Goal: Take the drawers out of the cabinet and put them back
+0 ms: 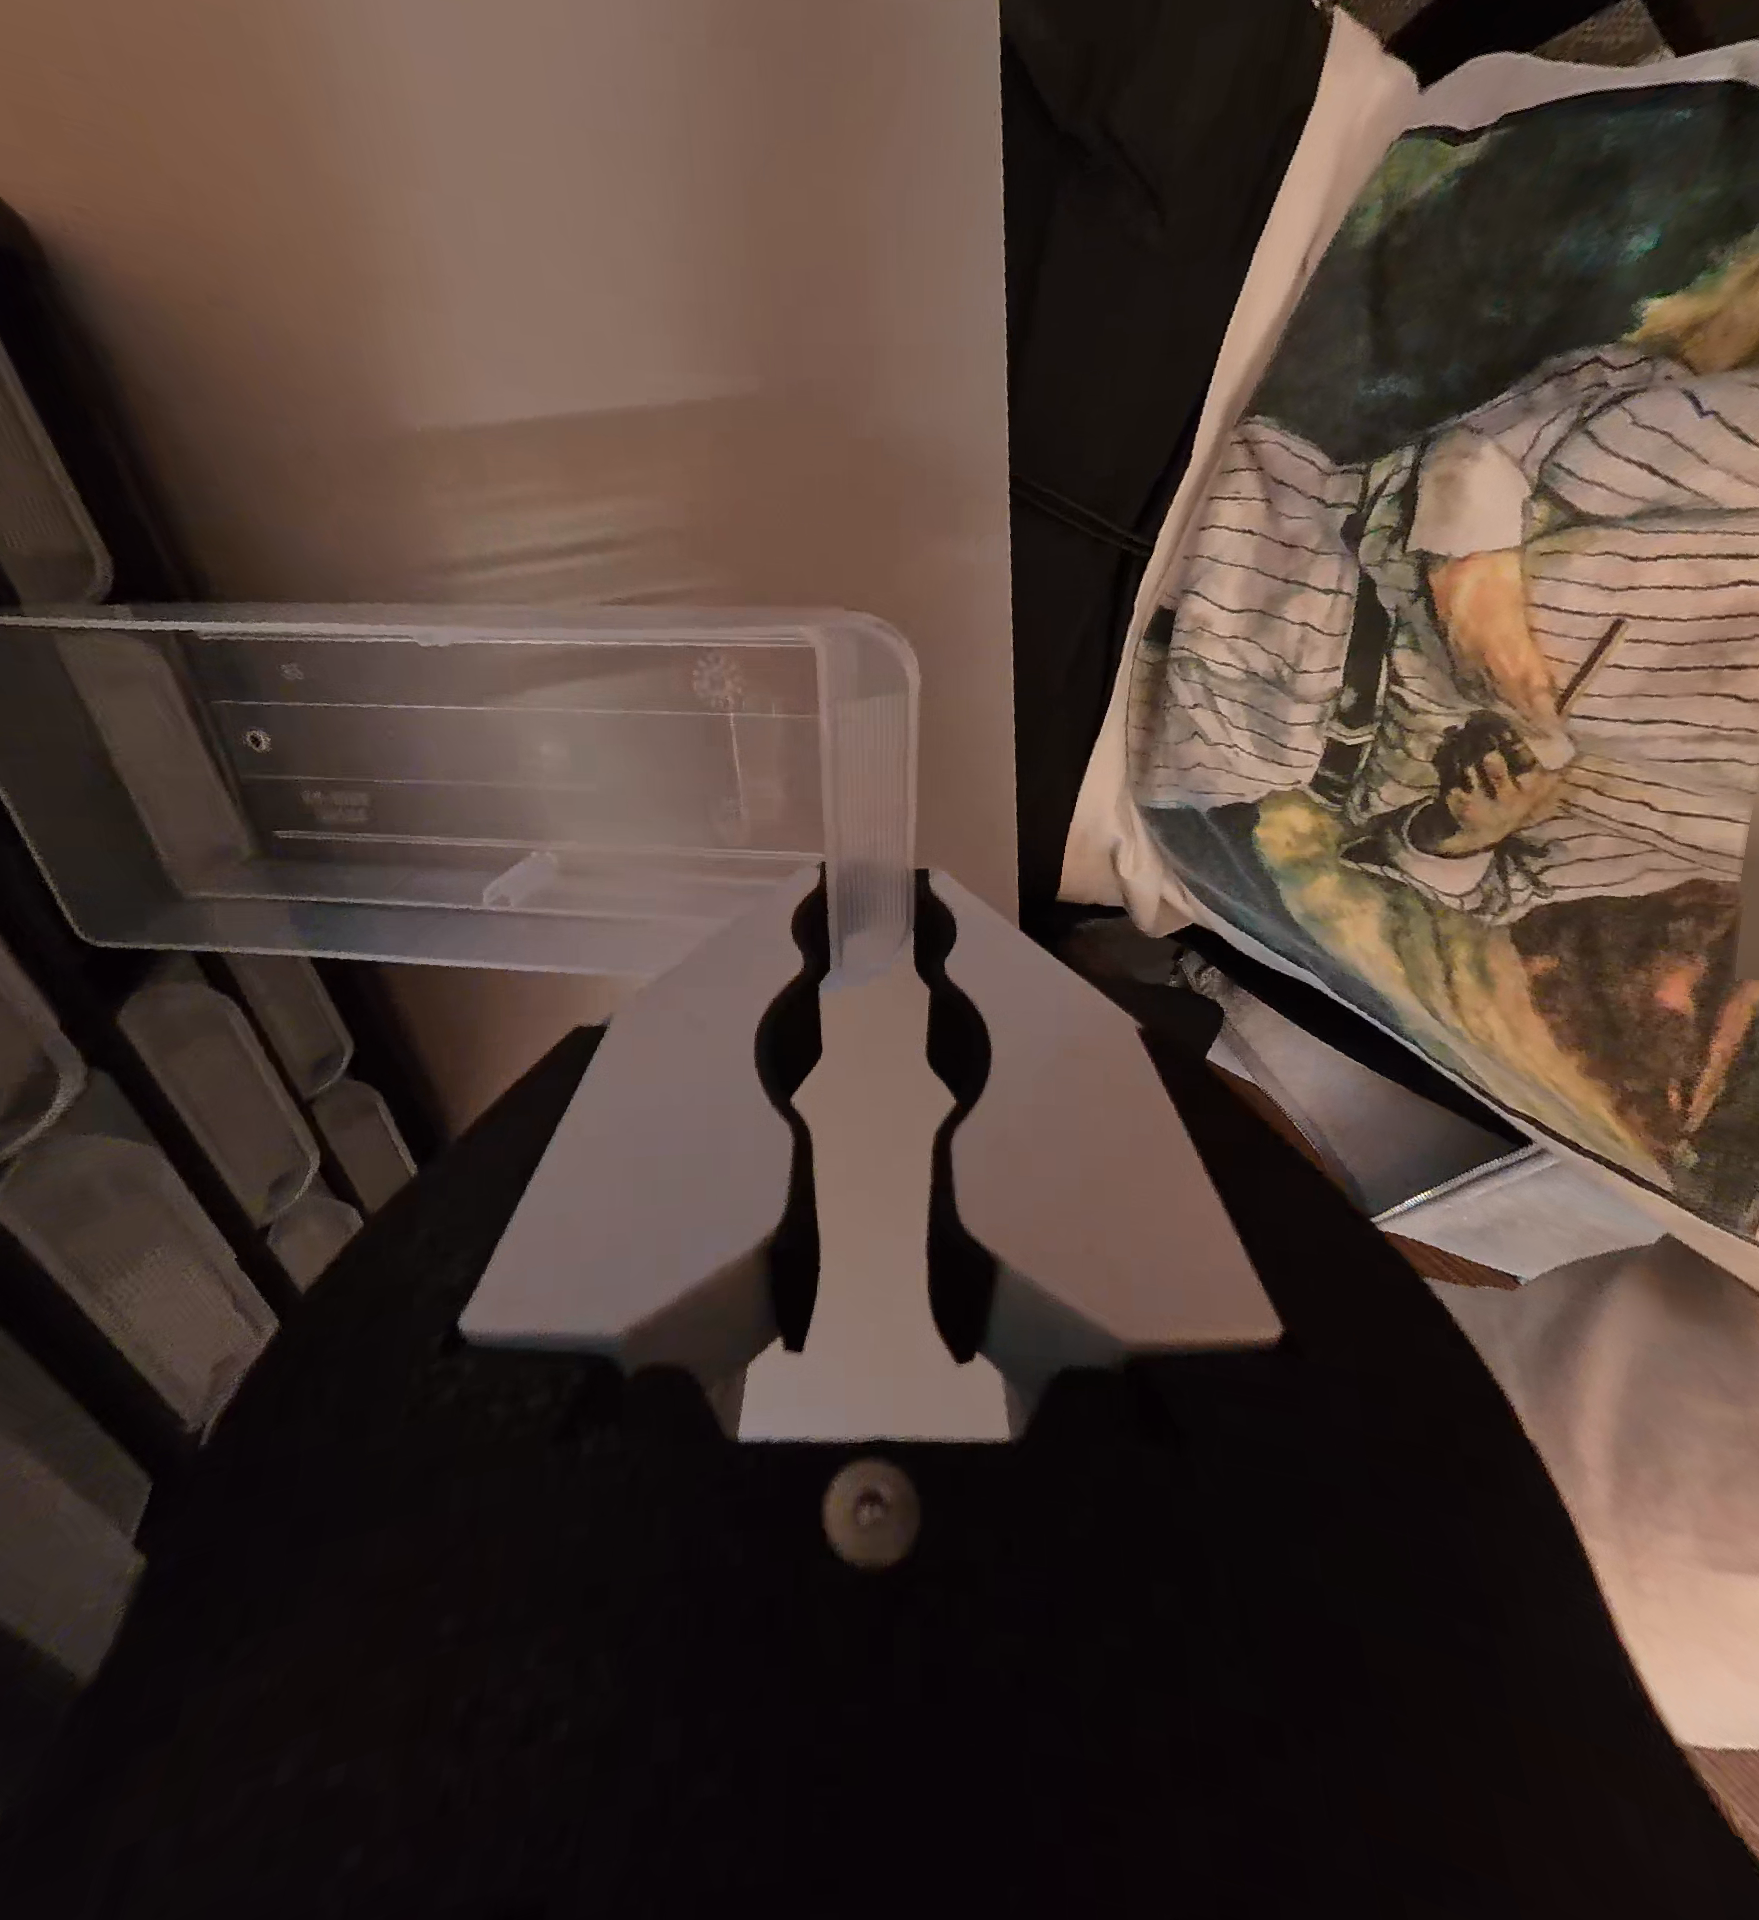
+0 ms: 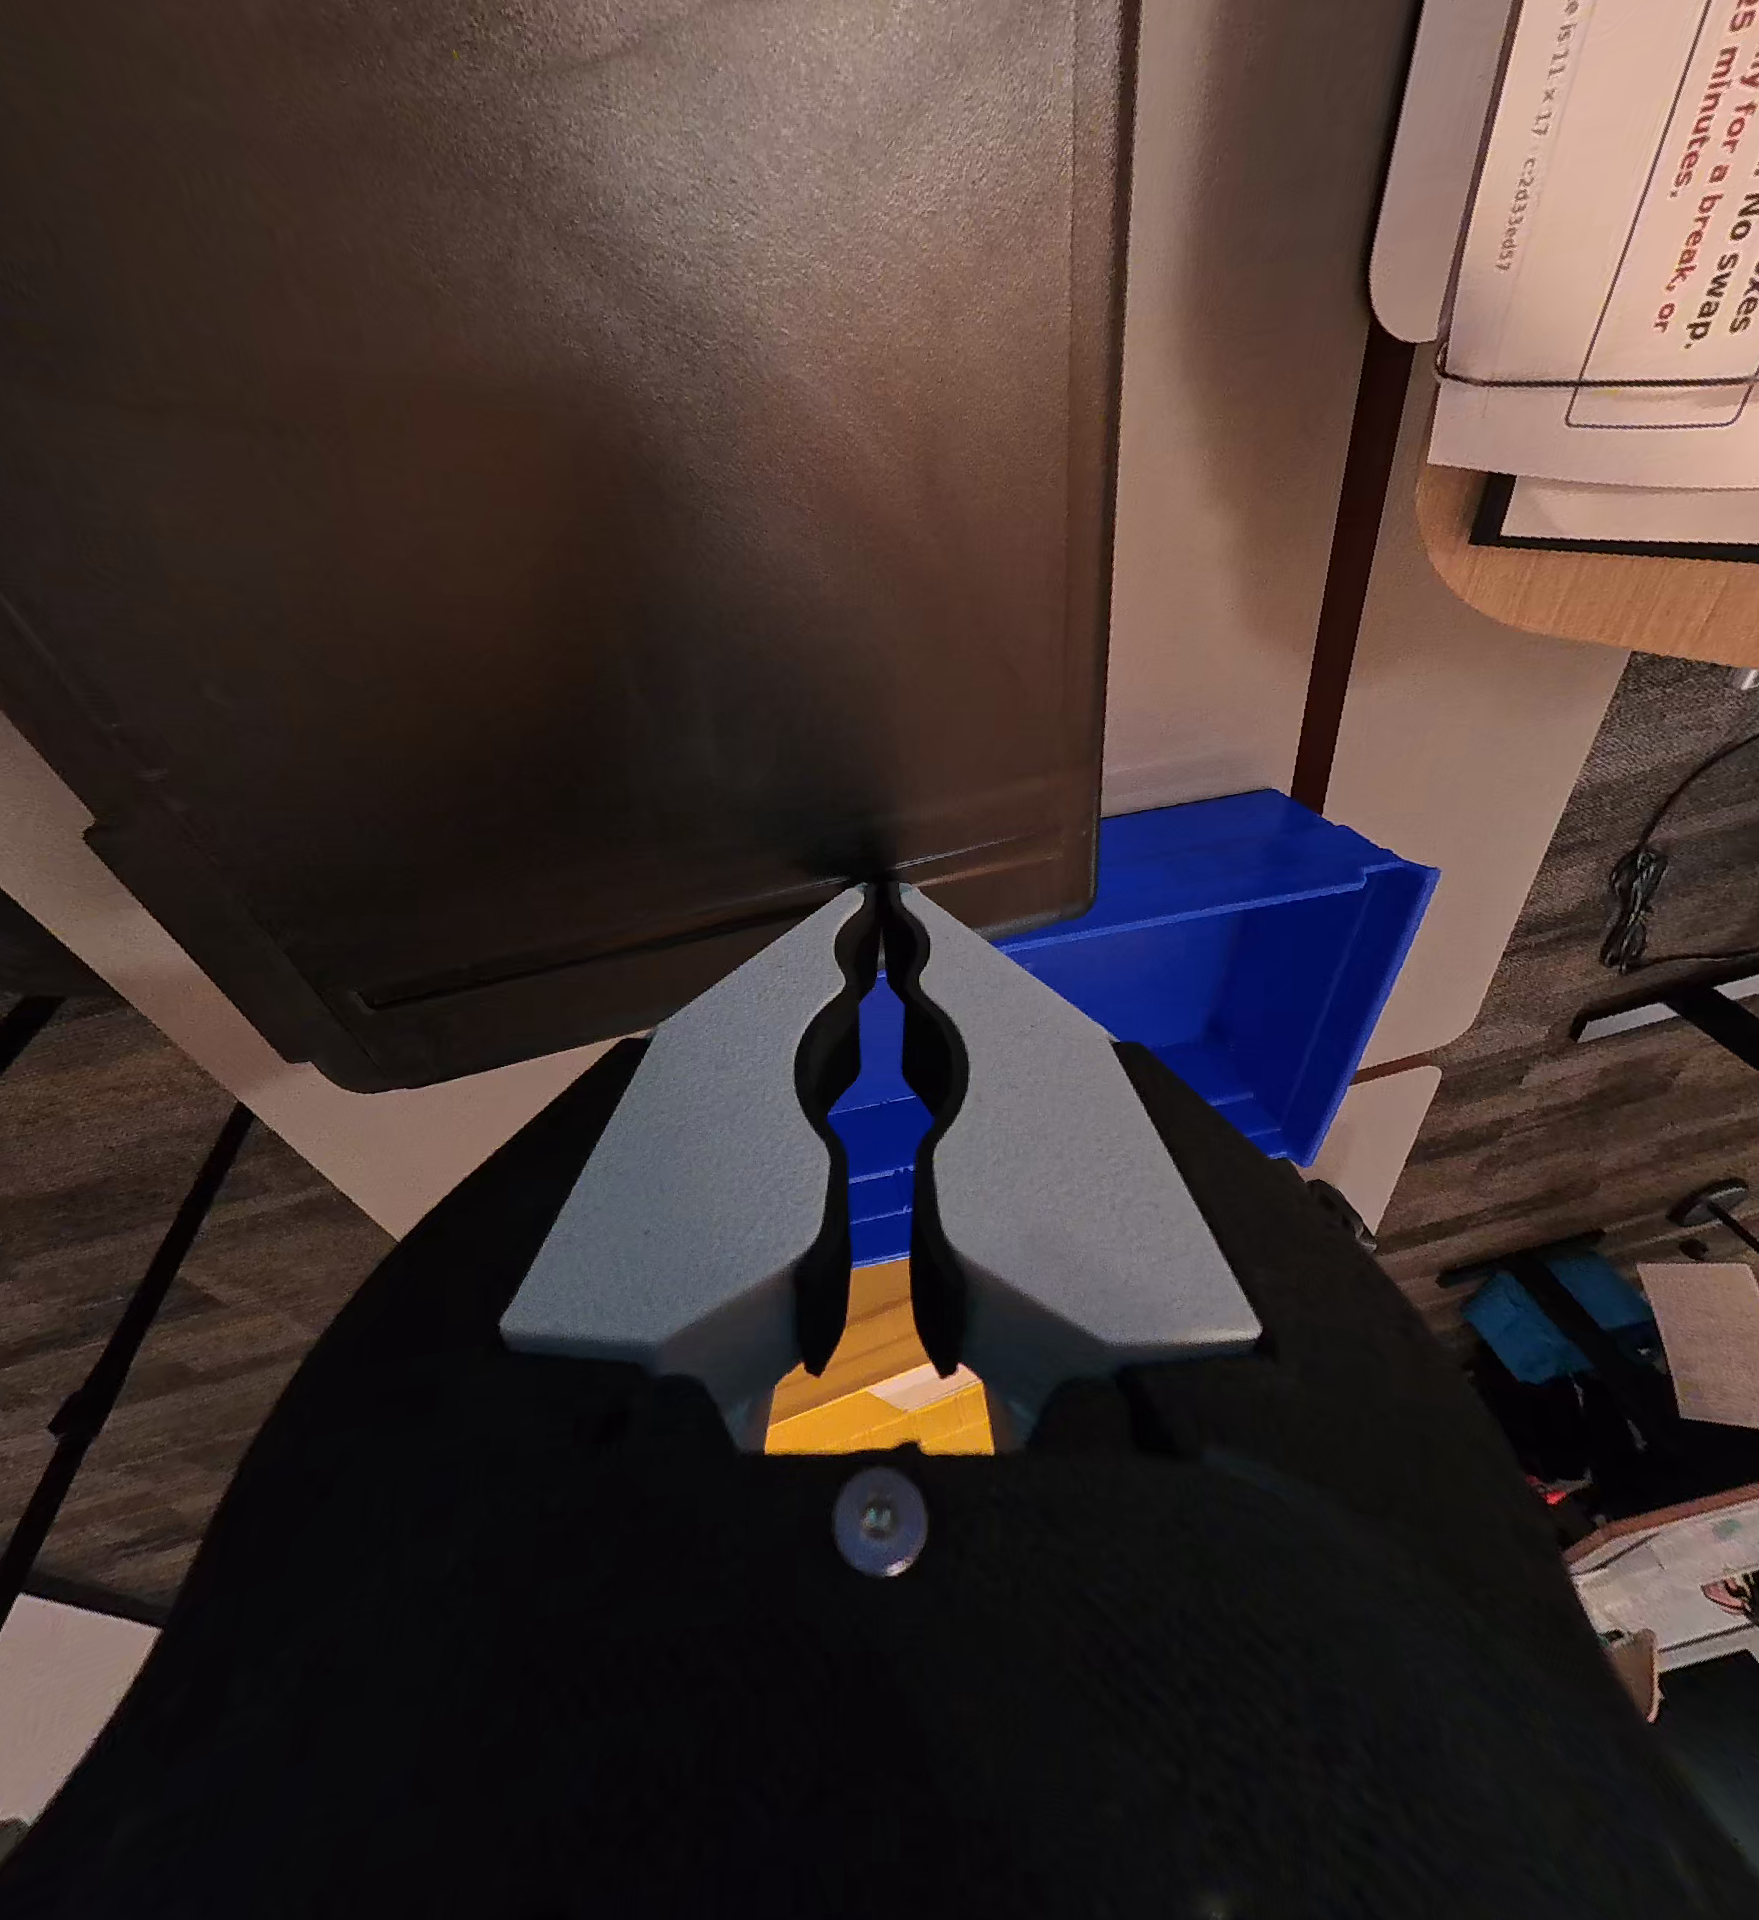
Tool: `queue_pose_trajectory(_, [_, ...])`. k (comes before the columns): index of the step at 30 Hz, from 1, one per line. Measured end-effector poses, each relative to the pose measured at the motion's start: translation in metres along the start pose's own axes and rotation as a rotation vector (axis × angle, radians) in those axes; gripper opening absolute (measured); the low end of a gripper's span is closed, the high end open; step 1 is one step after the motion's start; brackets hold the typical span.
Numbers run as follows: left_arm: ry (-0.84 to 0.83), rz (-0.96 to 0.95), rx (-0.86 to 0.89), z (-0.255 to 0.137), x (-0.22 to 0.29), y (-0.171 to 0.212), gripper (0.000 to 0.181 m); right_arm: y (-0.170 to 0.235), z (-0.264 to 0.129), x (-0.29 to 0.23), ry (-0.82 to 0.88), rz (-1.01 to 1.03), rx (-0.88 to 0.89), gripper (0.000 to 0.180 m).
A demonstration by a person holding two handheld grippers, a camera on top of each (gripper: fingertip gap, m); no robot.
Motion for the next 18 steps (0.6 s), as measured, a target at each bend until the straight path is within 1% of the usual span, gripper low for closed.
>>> queue_pose_trajectory(1, [-0.007, -0.003, -0.002, 0.0003, 0.0005, 0.0007, 0.012, 0.0001, 0.0000, -0.0001, 0.001, 0.000, 0.002, 0.000])
queue_pose_trajectory(6, [-0.059, -0.036, 0.002, 0.0003, -0.0003, 0.0068, 0.011, 0.0010, 0.0000, -0.0001, 0.000, 0.005, 0.011, 0.000])
queue_pose_trajectory(9, [-0.079, -0.051, 0.038, 0.0018, -0.0021, 0.0043, 0.011, 0.0004, 0.0001, -0.0001, 0.001, 0.004, 0.004, 0.000])
queue_pose_trajectory(15, [-0.139, -0.071, 0.043, 0.0087, -0.0043, -0.0009, 0.012, -0.0011, 0.0002, -0.0006, 0.005, -0.002, -0.012, 0.000])
queue_pose_trajectory(18, [-0.241, -0.082, 0.025, 0.0091, 0.0014, -0.0002, 0.013, -0.0011, 0.0002, -0.0006, 0.005, -0.002, -0.012, 0.000])
Point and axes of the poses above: each gripper's, where its closed fingertips meet, z out along the fingers, y out of its underside, x = y × z across the jaws, the point moved 9 cm from there along -z, back along the fingers, and after that the axes turned 5 degrees about y, right-handed, at the moved point
